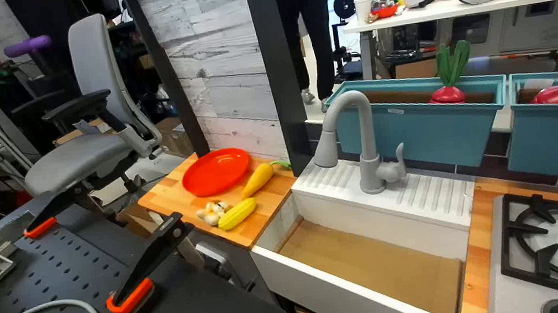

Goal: Pick up the corn and put it on the left side of the counter

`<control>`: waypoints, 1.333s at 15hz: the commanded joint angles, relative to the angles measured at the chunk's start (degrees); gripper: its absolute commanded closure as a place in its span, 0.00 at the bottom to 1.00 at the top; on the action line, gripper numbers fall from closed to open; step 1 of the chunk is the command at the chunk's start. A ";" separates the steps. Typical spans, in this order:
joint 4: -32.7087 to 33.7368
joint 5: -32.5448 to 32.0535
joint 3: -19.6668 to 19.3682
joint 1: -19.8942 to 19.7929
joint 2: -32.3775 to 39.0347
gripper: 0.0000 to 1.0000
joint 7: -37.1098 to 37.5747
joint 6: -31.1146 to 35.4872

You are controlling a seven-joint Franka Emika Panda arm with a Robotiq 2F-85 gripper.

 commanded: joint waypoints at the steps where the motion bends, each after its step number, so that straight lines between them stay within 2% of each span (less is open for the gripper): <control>1: 0.08 -0.03 -0.19 0.21 0.01 0.00 0.04 -0.11; 14: 0.08 -0.03 -0.19 0.21 0.01 0.00 0.04 -0.10; 17: -0.18 -0.23 -0.76 -0.51 1.88 0.00 1.30 4.22; 20: 0.68 0.75 -1.65 -0.50 6.91 0.00 0.71 8.96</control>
